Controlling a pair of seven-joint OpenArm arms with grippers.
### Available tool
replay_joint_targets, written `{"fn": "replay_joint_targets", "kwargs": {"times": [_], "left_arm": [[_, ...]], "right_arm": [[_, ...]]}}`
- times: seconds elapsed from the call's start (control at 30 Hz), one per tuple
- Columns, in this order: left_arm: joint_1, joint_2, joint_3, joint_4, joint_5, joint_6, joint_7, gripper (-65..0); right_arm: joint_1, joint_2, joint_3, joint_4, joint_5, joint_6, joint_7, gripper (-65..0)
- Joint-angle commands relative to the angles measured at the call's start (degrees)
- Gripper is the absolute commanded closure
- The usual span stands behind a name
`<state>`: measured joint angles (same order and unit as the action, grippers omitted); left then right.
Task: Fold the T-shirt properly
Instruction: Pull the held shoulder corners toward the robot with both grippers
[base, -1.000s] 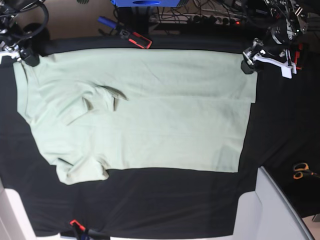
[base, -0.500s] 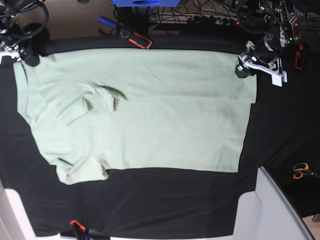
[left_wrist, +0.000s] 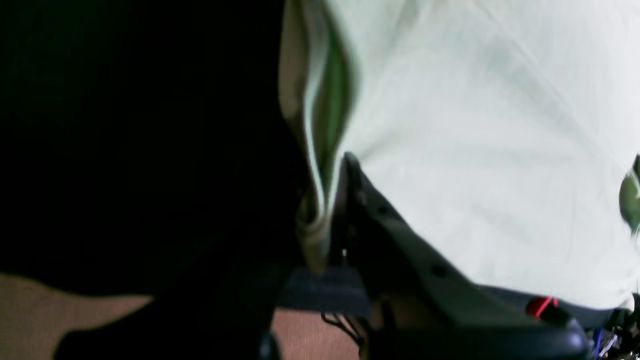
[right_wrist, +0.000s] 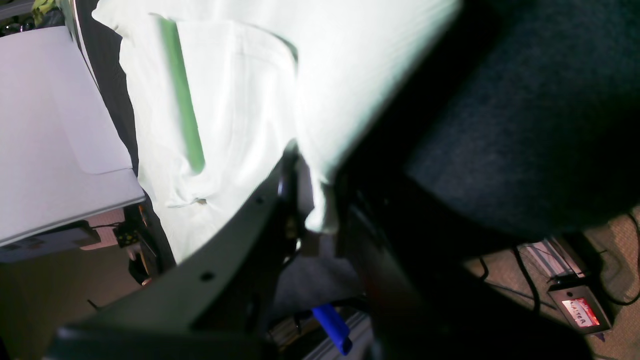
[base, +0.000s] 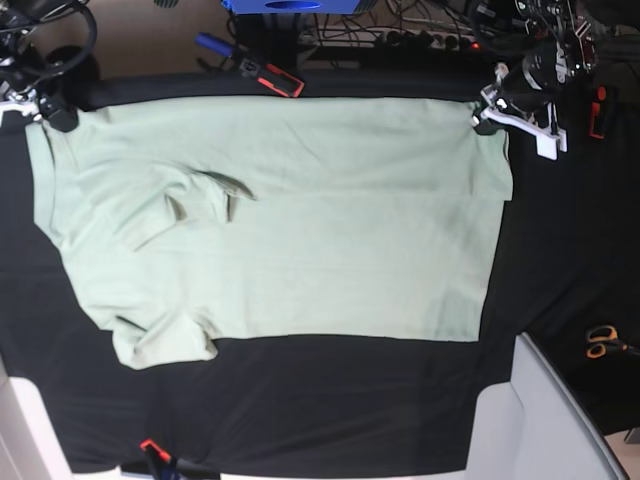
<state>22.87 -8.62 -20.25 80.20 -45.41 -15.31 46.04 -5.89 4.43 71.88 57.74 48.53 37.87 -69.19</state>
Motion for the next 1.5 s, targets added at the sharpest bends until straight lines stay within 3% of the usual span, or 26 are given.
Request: {"fn": "replay_joint_targets", "kwargs": {"times": [0.0, 0.93, 1.07, 1.47], "left_arm": [[0.9, -0.7, -0.2, 0.9, 0.2, 0.1, 0.9, 0.0], [3.7, -1.5, -2.9, 3.4, 0.3, 0.1, 1.1, 0.0], [3.6, -1.5, -2.9, 3.4, 0.3, 0.2, 1.1, 0.0], [3.5, -1.5, -2.9, 3.4, 0.3, 0.2, 1.0, 0.0]], "right_arm": [[0.0, 1.7, 0.3, 1.0, 1.4, 0.2, 0.4, 0.0], [-1.4, 0.8, 0.3, 7.9, 1.0, -0.3, -2.8, 0.0], [-1.9, 0.0, 0.4, 7.9, 1.4, -3.6, -2.4, 0.0], [-2.1, -0.7, 4.1, 7.9, 0.9, -3.9, -2.8, 0.0]]}}
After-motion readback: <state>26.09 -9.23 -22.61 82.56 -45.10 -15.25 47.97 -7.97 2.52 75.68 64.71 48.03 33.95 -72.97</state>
